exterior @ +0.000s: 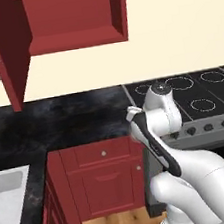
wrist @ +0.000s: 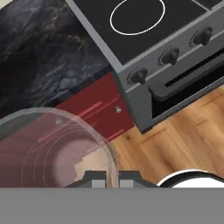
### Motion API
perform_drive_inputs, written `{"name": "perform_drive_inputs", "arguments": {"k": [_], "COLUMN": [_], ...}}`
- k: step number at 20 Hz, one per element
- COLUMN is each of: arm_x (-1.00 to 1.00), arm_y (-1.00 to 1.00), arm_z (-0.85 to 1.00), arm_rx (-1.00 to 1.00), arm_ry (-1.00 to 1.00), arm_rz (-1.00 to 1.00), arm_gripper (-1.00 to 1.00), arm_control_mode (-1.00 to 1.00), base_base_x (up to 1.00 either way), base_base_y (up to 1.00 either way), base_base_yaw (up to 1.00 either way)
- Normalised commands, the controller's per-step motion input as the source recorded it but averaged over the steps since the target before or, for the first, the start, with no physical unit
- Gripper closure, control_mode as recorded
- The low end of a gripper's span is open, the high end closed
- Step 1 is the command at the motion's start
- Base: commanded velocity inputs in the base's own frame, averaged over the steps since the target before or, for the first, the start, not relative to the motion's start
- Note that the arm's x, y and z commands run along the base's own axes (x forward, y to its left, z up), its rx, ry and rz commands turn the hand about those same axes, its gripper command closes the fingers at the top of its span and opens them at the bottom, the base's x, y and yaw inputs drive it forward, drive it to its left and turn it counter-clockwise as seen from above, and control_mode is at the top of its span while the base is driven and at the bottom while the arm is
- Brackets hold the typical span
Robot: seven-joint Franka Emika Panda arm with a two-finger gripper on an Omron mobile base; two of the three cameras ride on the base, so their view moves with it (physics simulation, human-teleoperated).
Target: Move the glass cup from next to the sink to the open cabinet. Then, move the bowl with the peach to the fridge to clear the area for faucet cleaning.
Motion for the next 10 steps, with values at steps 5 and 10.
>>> {"name": "perform_drive_inputs", "arguments": {"k": [5, 10], "arm_x": [0.00, 0.00], "arm_y": [0.00, 0.00], "arm_z": [0.00, 0.00], "arm_rx": [0.00, 0.00], "arm_ry": [0.00, 0.00], "arm_rz": [0.00, 0.00], "arm_gripper": [1.00, 1.00], "arm_control_mode": [1.00, 1.00], "base_base_x": [0.92, 0.88], "base_base_y": [0.76, 0.22], "base_base_yaw": [-0.13, -0.13]}}
